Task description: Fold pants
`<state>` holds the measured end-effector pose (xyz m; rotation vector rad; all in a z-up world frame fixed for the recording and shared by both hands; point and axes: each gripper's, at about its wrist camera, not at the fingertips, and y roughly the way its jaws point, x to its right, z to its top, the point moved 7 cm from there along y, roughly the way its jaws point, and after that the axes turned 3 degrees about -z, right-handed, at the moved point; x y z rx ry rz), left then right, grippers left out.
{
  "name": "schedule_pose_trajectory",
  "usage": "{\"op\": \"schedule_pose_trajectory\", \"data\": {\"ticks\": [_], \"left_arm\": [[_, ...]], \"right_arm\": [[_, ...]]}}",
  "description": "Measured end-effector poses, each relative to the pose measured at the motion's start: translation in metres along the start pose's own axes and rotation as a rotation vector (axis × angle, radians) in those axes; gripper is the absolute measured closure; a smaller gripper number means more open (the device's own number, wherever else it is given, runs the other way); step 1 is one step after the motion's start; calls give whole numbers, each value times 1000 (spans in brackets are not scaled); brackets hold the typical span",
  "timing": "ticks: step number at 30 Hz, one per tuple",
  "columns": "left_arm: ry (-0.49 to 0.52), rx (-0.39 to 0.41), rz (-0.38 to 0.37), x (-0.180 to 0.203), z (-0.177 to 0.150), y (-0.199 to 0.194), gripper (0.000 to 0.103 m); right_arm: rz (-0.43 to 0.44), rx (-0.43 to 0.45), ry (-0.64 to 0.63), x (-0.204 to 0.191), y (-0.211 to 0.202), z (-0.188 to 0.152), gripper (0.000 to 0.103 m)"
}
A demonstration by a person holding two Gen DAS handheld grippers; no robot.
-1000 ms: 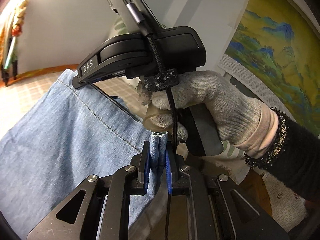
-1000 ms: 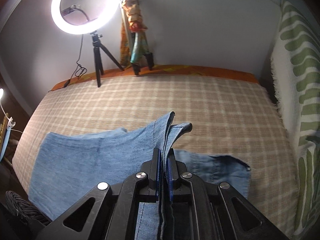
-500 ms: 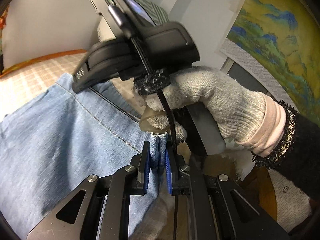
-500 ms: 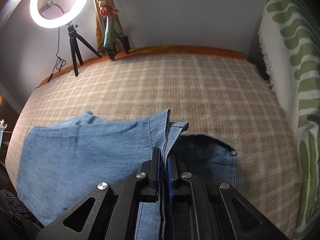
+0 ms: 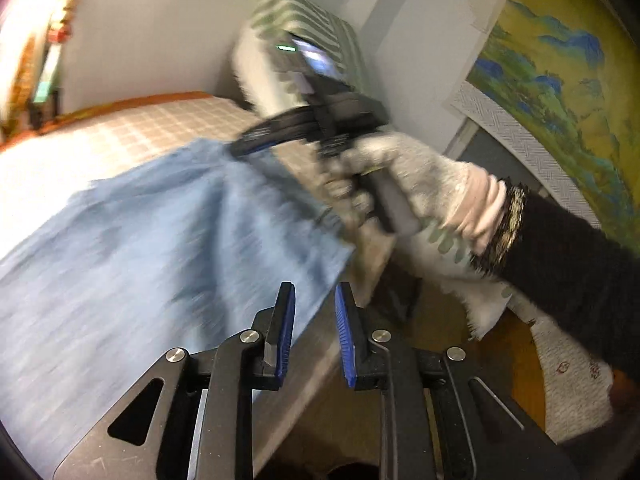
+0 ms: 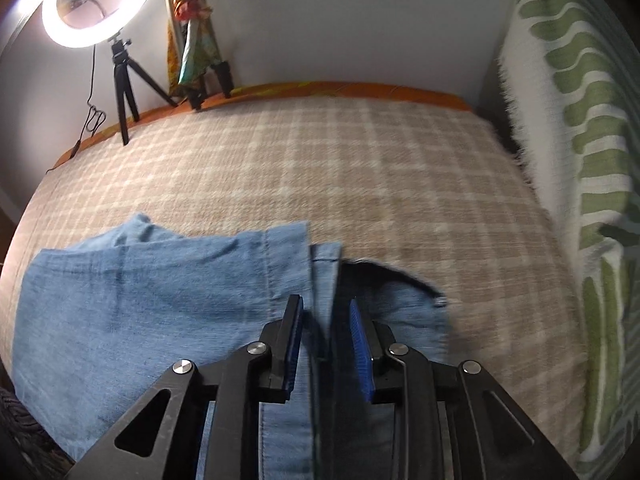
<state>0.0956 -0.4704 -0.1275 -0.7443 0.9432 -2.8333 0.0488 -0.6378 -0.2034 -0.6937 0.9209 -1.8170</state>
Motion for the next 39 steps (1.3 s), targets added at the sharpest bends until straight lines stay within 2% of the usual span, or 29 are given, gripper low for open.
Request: {"op": "schedule_pose_trajectory", "data": {"ticks": [3, 6, 7, 10, 13, 16, 20, 22, 24, 26, 28, 31, 36, 39], "left_arm": [[-3, 32, 95, -30, -19, -44, 84], [-45, 70, 215, -59, -44, -89, 84], [-62, 81, 248, -70, -50, -99, 84], [-115, 116, 337, -95, -71, -132, 84], [-148, 137, 412, -112, -89, -145, 84], [-236, 159, 449, -129, -105, -155, 84], [-380, 223, 440, -148, -120, -171, 84], [-429, 240, 415, -156, -124, -174, 84], [-466, 258, 393, -163, -127, -174, 84], [-485, 271, 380, -166, -128, -174, 78], [-510, 286, 357, -170, -128, -171, 78], [-541, 307, 313, -173, -129, -169, 78], [-524, 335, 282, -167, -126, -168, 81], [-488, 338, 276, -159, -121, -166, 85]], "right_arm": [[-7, 35, 11, 3, -18, 3, 77], [27, 95, 5, -9, -38, 7, 75], [55, 113, 2, -17, -44, 7, 71], [122, 153, -30, -52, -55, 3, 68], [204, 168, -89, -102, -54, -8, 68], [290, 161, -152, -156, -45, -18, 68], [408, 112, -248, -235, -34, -17, 68], [437, 87, -311, -277, -30, -13, 67], [461, 57, -374, -317, -27, -9, 62], [470, 29, -430, -353, -23, -6, 58], [481, -7, -492, -388, -19, -4, 56], [436, -33, -613, -436, -11, -4, 43], [357, -122, -762, -484, 16, -8, 43], [284, -169, -822, -493, 36, -10, 43]]}}
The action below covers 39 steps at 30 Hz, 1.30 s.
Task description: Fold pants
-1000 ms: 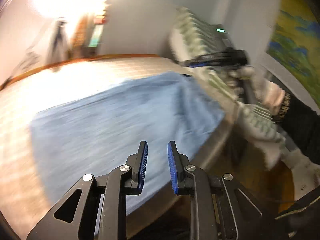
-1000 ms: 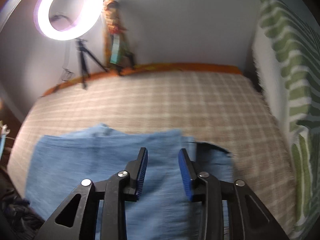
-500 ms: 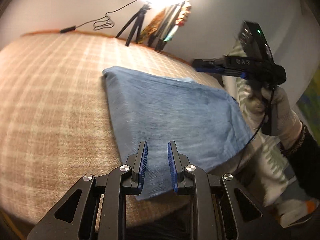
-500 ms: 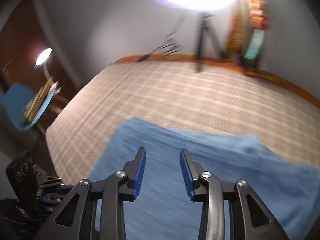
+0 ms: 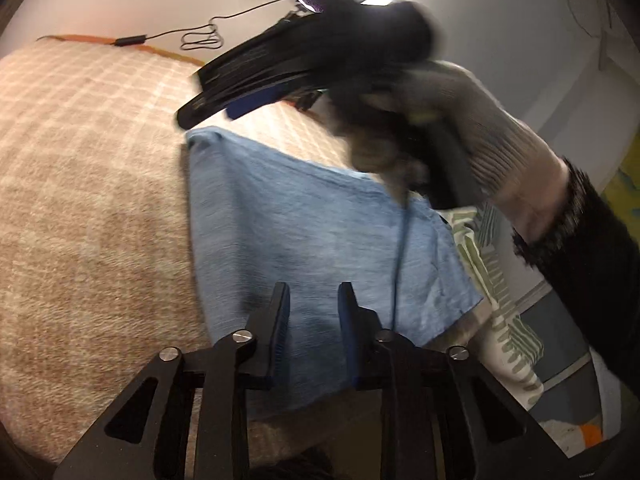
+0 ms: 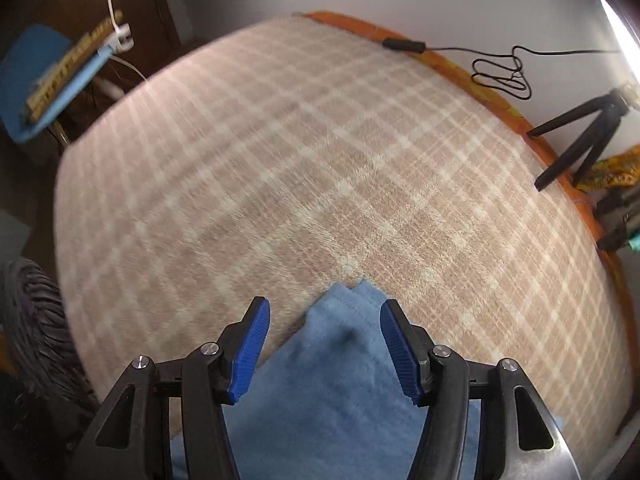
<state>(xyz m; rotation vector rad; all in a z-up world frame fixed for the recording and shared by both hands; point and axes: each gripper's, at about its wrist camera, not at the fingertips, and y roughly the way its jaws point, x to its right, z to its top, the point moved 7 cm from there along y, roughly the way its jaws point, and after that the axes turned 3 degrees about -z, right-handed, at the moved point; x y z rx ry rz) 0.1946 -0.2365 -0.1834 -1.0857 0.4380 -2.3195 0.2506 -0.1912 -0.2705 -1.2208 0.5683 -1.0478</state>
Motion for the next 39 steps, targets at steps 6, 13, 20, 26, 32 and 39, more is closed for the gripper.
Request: {"op": "schedule_pose_trajectory", "data": {"ticks": [6, 13, 20, 26, 32, 39], "left_arm": [[38, 4, 3, 9, 2, 1, 86], [-74, 60, 125, -30, 15, -14, 47], [-119, 5, 31, -31, 17, 13, 51], [-111, 25, 56, -30, 14, 17, 84], [-53, 77, 74, -19, 20, 13, 87], [25, 105, 71, -1, 31, 16, 87]], "right_arm": [[-63, -75, -41, 6, 23, 4, 52], [-8, -10, 80, 28, 8, -1, 90], [146, 144, 379, 79, -39, -10, 99], [157, 203, 492, 115, -57, -19, 85], [198, 141, 416, 81, -62, -35, 54], [202, 22, 363, 41, -48, -41, 42]]}}
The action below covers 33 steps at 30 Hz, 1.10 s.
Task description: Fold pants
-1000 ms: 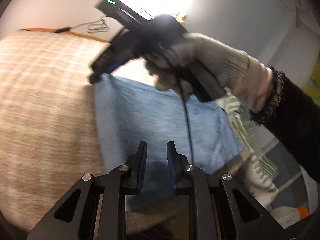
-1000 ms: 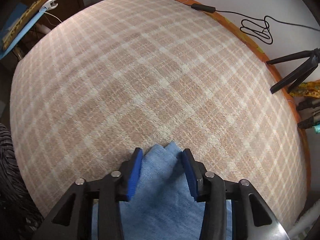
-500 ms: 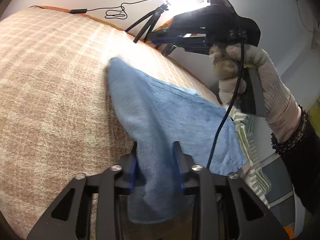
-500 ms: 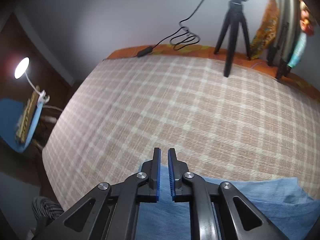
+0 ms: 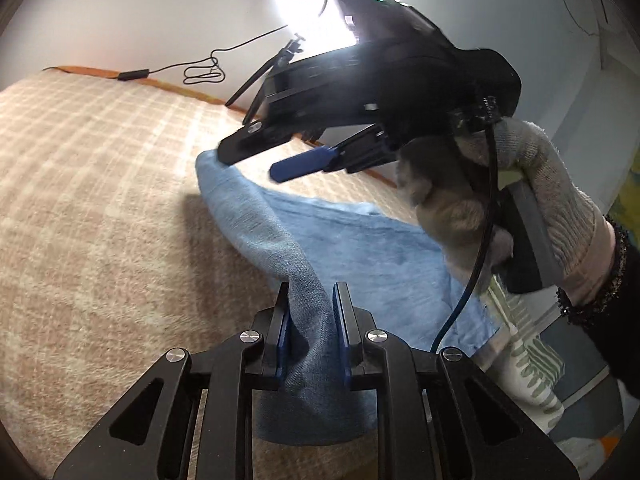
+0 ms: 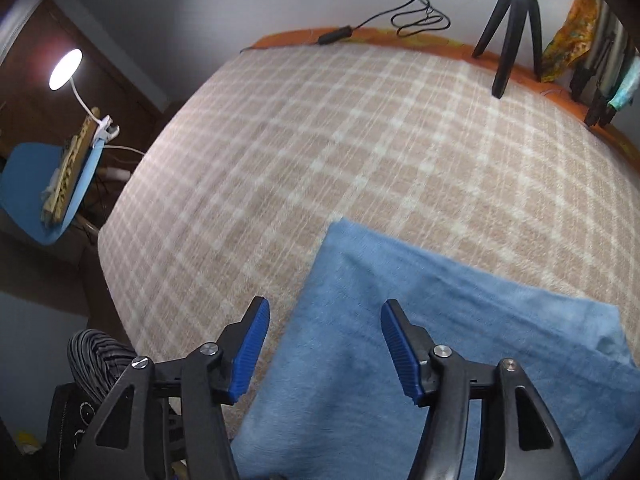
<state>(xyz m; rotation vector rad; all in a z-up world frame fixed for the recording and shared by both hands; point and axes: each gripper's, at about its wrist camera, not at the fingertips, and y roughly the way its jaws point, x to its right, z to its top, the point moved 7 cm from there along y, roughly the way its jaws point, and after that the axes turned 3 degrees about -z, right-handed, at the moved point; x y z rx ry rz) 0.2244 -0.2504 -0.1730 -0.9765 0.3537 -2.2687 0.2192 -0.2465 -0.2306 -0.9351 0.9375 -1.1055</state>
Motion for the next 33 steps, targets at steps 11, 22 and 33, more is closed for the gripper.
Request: {"op": "schedule_pose_trajectory", "data": {"ticks": [11, 22, 33], "left_arm": [[36, -15, 71, 2, -2, 2, 84], [24, -22, 12, -2, -12, -7, 79], [90, -34, -34, 38, 3, -12, 59]], "right_arm": [[-131, -110, -43, -9, 39, -24, 71], [13, 53, 136, 11, 16, -36, 94], [89, 226, 211, 54, -55, -55, 97]]}}
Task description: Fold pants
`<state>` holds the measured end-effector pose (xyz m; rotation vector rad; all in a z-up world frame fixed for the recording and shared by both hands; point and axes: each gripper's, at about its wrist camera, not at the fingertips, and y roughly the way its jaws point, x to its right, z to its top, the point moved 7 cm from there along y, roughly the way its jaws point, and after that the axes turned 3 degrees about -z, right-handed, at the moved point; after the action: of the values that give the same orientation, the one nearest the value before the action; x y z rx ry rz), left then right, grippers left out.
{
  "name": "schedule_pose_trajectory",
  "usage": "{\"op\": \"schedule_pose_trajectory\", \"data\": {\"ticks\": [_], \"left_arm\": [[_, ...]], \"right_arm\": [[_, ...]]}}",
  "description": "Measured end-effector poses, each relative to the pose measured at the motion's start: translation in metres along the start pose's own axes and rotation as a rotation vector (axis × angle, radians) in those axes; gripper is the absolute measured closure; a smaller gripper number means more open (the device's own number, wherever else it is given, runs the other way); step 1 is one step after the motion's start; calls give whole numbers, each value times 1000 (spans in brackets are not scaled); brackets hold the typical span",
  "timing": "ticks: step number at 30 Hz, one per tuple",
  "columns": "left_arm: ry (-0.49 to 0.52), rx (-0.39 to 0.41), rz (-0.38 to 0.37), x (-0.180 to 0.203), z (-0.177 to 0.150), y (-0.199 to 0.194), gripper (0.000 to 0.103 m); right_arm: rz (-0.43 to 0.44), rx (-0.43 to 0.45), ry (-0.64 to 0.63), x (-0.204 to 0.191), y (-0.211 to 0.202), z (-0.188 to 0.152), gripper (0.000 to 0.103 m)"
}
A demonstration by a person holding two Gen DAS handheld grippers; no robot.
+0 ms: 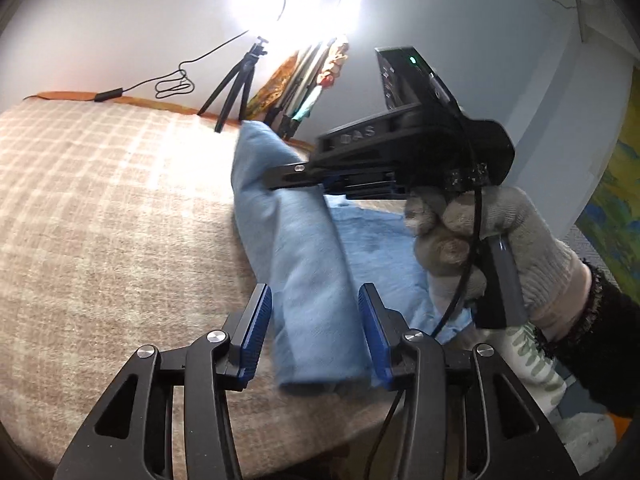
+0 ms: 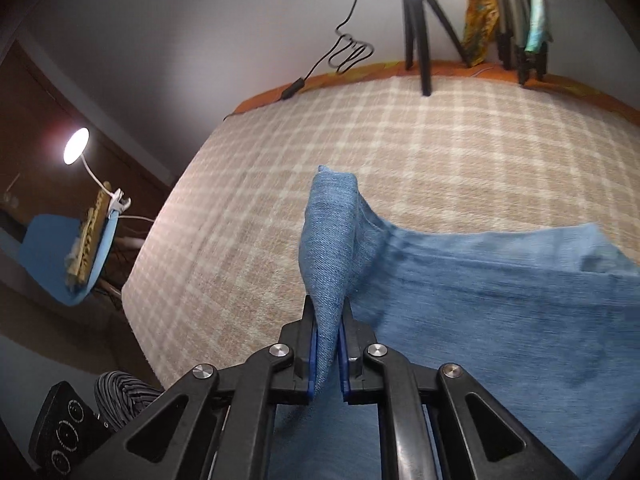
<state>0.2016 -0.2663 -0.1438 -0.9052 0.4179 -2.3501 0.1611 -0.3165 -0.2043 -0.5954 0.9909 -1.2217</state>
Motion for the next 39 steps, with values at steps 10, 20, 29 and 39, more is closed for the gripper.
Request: {"op": "schedule_pose_trajectory", "data": {"ticks": [10, 20, 29, 39], "left_arm": [[137, 76, 44, -3, 2, -32, 59], [158, -76, -30, 16, -2, 38, 59], [139, -157, -121, 44, -13, 84, 59], [297, -213, -183, 101, -19, 115, 59]], "right_arm": [[3, 76, 78, 51, -42, -4, 98], [-93, 101, 59, 97, -96, -6, 100], [-376, 110, 15, 164, -154, -6, 100], [-564, 120, 138, 249, -197, -36, 103]]}}
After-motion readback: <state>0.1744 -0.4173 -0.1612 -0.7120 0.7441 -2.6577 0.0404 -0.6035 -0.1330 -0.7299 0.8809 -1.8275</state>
